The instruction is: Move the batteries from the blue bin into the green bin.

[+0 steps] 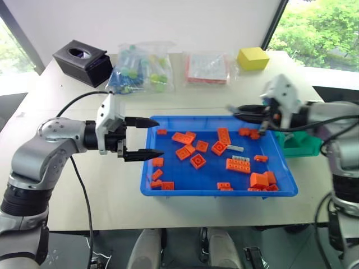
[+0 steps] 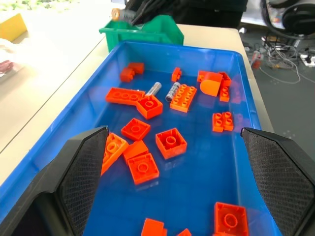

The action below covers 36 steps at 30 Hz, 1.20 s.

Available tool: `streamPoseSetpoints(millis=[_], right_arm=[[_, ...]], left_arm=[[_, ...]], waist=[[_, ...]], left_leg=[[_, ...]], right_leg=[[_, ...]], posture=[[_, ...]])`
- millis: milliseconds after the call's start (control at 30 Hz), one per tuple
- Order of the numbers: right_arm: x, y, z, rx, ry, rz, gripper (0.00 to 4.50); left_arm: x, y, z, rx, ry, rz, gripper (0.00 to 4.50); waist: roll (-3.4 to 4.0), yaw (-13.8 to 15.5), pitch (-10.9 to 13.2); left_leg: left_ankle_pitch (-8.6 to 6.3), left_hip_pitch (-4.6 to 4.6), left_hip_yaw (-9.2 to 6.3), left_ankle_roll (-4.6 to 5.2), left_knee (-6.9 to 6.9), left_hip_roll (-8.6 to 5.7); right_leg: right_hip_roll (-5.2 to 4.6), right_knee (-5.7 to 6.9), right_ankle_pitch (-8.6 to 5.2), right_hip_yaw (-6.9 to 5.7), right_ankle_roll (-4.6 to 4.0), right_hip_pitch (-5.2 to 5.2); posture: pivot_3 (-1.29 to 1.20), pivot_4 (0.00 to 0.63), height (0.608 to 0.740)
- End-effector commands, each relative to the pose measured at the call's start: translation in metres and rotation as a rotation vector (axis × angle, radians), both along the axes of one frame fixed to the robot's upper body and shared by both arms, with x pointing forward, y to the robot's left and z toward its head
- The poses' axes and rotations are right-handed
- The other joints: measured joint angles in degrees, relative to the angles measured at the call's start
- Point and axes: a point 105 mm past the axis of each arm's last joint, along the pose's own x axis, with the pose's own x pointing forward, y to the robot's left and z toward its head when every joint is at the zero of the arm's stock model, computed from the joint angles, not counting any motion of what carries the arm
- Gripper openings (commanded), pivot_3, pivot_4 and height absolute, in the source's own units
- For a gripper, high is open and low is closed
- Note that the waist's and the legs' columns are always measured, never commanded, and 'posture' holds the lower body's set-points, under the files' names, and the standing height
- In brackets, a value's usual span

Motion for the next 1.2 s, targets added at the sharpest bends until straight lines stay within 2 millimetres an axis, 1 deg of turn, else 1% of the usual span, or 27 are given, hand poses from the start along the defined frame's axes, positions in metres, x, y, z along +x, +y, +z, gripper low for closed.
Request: streamPoseSetpoints(millis=[33,100,200,267,333,367,400,533,600,633,733,833,900,967,1100,1200], right_arm=[[-0.008,-0.051,0.018,-0.004,-0.078,-0.231,0.06],[-0.013,-0.067,0.01,-0.015,-0.06,-0.302,0.06],[-0.018,-0.083,-0.003,-0.028,-0.037,-0.373,0.06],[-0.019,-0.089,-0.01,-0.028,-0.024,-0.406,0.06],[-0.018,-0.092,-0.016,-0.019,-0.015,-0.422,1.14],[-0.017,-0.094,-0.018,-0.027,-0.016,-0.43,1.55],[-0.015,-0.096,-0.019,-0.035,-0.024,-0.438,2.06],[-0.01,-0.097,-0.013,-0.052,-0.073,-0.427,4.1],[-0.011,-0.09,-0.006,-0.023,-0.072,-0.378,4.1],[-0.013,-0.084,-0.003,-0.014,-0.067,-0.333,4.1],[-0.025,-0.048,0.004,-0.023,-0.026,-0.099,4.1],[-0.035,-0.018,-0.004,-0.109,0.032,0.082,4.1],[-0.039,-0.003,-0.014,-0.167,0.061,0.175,4.1],[-0.037,0.002,-0.026,-0.214,0.08,0.219,4.1],[-0.024,0.004,-0.045,-0.255,0.099,0.226,4.1],[-0.026,0.015,-0.057,-0.241,0.135,0.283,4.1]], left_arm=[[0.001,-0.002,0.008,-0.009,-0.039,-0.017,4.5],[0.003,-0.003,0.008,-0.011,-0.04,-0.02,4.5],[0.004,-0.006,0.009,-0.015,-0.043,-0.03,4.5],[0.003,-0.007,0.01,-0.015,-0.044,-0.038,4.5],[0.004,-0.007,0.01,-0.015,-0.045,-0.041,4.5],[0.004,-0.007,0.011,-0.015,-0.046,-0.041,4.5],[0.004,-0.007,0.011,-0.015,-0.047,-0.041,4.5],[0.003,-0.007,0.011,-0.014,-0.05,-0.039,4.5],[0.002,-0.006,0.011,-0.015,-0.051,-0.032,4.5],[0.001,-0.006,0.01,-0.015,-0.05,-0.028,4.5],[-0.001,-0.003,0.009,-0.013,-0.047,-0.018,4.5],[-0.002,-0.003,0.008,-0.012,-0.047,-0.012,4.5],[-0.001,-0.003,0.009,-0.014,-0.05,-0.008,4.5],[-0.001,-0.003,0.01,-0.017,-0.054,-0.006,4.5],[-0.001,-0.005,0.011,-0.022,-0.062,-0.003,4.5],[-0.002,-0.004,0.012,-0.022,-0.066,0.004,4.5]], waist=[[0.0,0.1,0.0],[0.0,0.1,0.0],[0.0,-0.3,0.0],[0.0,-0.5,0.0],[0.0,-0.6,0.0],[0.0,-0.6,0.0],[0.0,-0.6,0.0],[0.0,-0.9,0.0],[0.0,-1.2,0.0],[-0.01,-1.2,0.0],[0.02,-1.4,0.0],[0.0,-1.5,0.0],[-0.02,-1.4,0.0],[-0.03,-1.4,0.0],[-0.05,-1.3,0.0],[-0.07,-1.3,0.1]], left_leg=[[0.0,0.0,0.09,0.01,0.0,-0.01],[-0.01,0.02,0.16,0.02,0.0,0.0],[-0.01,0.07,0.21,0.03,0.0,0.05],[-0.01,0.07,0.22,0.04,-0.01,0.06],[-0.01,0.07,0.25,0.04,0.0,0.06],[-0.01,0.07,0.26,0.04,0.0,0.06],[-0.01,0.07,0.26,0.04,0.0,0.06],[-0.02,0.07,0.26,0.05,0.0,0.06],[-0.02,0.06,0.25,0.05,0.0,0.06],[-0.02,0.06,0.25,0.05,0.0,0.06],[-0.03,0.07,0.24,0.08,-0.01,0.06],[-0.06,0.08,0.23,0.13,-0.01,0.13],[-0.07,0.08,0.22,0.13,0.0,0.17],[-0.07,0.08,0.24,0.13,0.0,0.17],[-0.07,0.06,0.26,0.13,0.01,0.1],[-0.07,0.06,0.28,0.13,0.01,0.09]], right_leg=[[-0.04,0.0,0.0,0.02,0.0,-0.02],[-0.04,0.01,0.0,0.05,0.0,-0.03],[-0.02,0.02,0.0,0.09,-0.02,-0.04],[-0.02,0.03,0.0,0.11,-0.02,-0.05],[-0.02,0.04,0.01,0.15,-0.02,-0.06],[-0.02,0.04,0.01,0.15,-0.02,-0.06],[-0.02,0.04,0.01,0.16,-0.02,-0.06],[-0.02,0.04,0.0,0.17,-0.02,-0.06],[-0.02,0.04,0.0,0.17,-0.02,-0.06],[-0.02,0.04,0.0,0.17,-0.01,-0.06],[-0.02,0.03,0.01,0.17,0.0,-0.06],[0.04,0.04,0.02,0.17,0.03,-0.07],[0.08,0.01,-0.06,0.17,0.05,-0.07],[0.07,-0.01,-0.2,0.17,0.07,-0.05],[-0.01,-0.01,-0.19,0.19,0.06,-0.06],[-0.02,0.0,-0.07,0.2,-0.14,-0.07]], posture=[[0.0,0.15,0.692],[0.0,0.15,0.692],[0.0,0.15,0.692],[0.0,0.15,0.692],[0.0,0.15,0.692],[0.0,0.15,0.692],[0.0,0.15,0.692],[0.0,0.15,0.692],[0.0,0.15,0.692],[0.0,0.15,0.692],[0.0,0.15,0.692],[0.0,0.15,0.692],[0.0,0.15,0.692],[0.0,0.15,0.692],[0.0,0.15,0.692],[0.0,0.15,0.692]])
